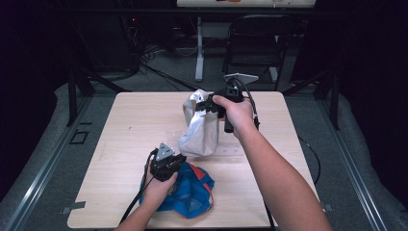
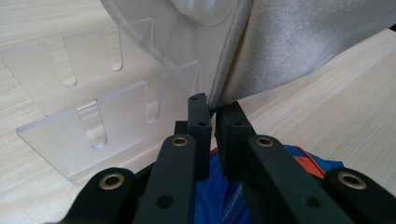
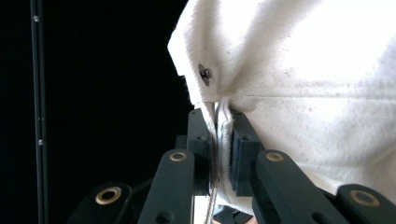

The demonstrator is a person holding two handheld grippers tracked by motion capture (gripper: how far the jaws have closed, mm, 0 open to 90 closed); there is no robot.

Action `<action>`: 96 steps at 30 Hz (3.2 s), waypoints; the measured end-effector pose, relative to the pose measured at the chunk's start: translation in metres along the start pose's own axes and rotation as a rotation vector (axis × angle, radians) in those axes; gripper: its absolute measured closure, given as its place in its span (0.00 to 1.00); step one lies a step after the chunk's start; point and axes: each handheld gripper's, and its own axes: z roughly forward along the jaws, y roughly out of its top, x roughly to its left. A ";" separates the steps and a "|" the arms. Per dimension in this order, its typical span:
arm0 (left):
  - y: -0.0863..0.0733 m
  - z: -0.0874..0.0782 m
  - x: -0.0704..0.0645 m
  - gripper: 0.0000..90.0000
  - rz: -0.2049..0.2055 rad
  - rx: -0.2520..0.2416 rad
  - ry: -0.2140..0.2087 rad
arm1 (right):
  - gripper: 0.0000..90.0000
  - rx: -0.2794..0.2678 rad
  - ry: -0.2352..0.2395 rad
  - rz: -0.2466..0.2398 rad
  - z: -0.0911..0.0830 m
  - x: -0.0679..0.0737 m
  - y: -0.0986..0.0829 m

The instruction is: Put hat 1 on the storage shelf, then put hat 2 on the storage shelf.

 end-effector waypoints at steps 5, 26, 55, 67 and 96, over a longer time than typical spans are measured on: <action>0.000 -0.001 0.000 0.92 -0.017 -0.006 0.004 | 0.91 -0.014 -0.007 0.011 -0.004 -0.010 0.001; -0.002 -0.047 0.002 0.56 -0.004 -0.023 0.015 | 0.76 -0.101 -0.024 -0.059 -0.045 -0.016 -0.010; -0.050 -0.101 0.062 0.54 -0.112 0.039 0.147 | 0.71 -0.189 -0.186 -0.298 -0.074 -0.069 -0.095; -0.053 -0.105 0.067 0.54 -0.104 0.043 0.171 | 0.71 -0.176 -0.217 -0.327 -0.053 -0.108 -0.131; -0.059 -0.092 0.058 0.55 -0.059 0.088 0.133 | 0.71 -0.032 -0.173 -0.356 0.015 -0.165 -0.176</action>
